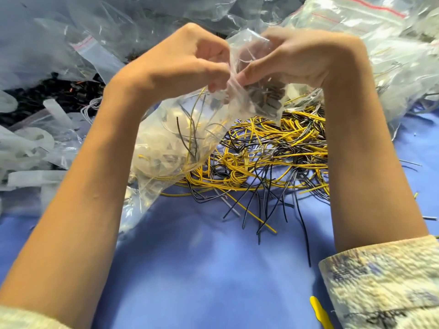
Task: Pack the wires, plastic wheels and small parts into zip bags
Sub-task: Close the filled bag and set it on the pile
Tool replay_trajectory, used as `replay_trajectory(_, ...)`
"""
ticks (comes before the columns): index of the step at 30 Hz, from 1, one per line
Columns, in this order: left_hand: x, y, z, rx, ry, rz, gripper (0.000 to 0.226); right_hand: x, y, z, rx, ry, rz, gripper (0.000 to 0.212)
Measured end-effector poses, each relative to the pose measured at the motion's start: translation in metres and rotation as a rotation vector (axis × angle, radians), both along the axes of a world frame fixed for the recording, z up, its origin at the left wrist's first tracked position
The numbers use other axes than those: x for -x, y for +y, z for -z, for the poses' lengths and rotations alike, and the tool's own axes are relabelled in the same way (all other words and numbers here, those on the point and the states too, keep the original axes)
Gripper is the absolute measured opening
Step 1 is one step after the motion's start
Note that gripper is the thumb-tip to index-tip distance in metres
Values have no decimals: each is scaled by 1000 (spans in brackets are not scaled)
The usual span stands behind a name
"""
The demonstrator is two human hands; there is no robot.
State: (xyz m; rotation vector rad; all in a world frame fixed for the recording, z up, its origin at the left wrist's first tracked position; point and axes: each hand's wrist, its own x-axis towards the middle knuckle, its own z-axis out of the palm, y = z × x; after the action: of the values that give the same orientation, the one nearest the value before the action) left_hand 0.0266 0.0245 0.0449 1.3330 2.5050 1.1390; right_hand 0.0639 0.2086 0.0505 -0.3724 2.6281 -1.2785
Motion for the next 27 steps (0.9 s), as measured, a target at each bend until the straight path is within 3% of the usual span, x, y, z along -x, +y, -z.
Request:
replay_trajectory(3, 0, -1, 0, 26, -7, -2, 6, 0, 1, 0, 15, -56, -7, 22)
replay_trajectory(6, 1, -2, 0, 45, -15, 2, 11, -2, -1, -3, -95, -58, -12, 14)
replay_trajectory(12, 2, 2, 4, 38, -54, 33, 9, 0, -7, -1, -282, -87, 28, 22)
replay_trajectory(16, -2, 3, 4, 124, -8, 62, 29, 4, -10, -1, -393, -97, 46, 23)
replay_trajectory(24, -3, 4, 3, 176, 54, 70, 11, 10, -15, 3, -661, -73, 67, 42)
replay_trajectory(27, -5, 4, 2, 173, 74, 73, 8, 11, -13, 5, -775, -19, 37, 38)
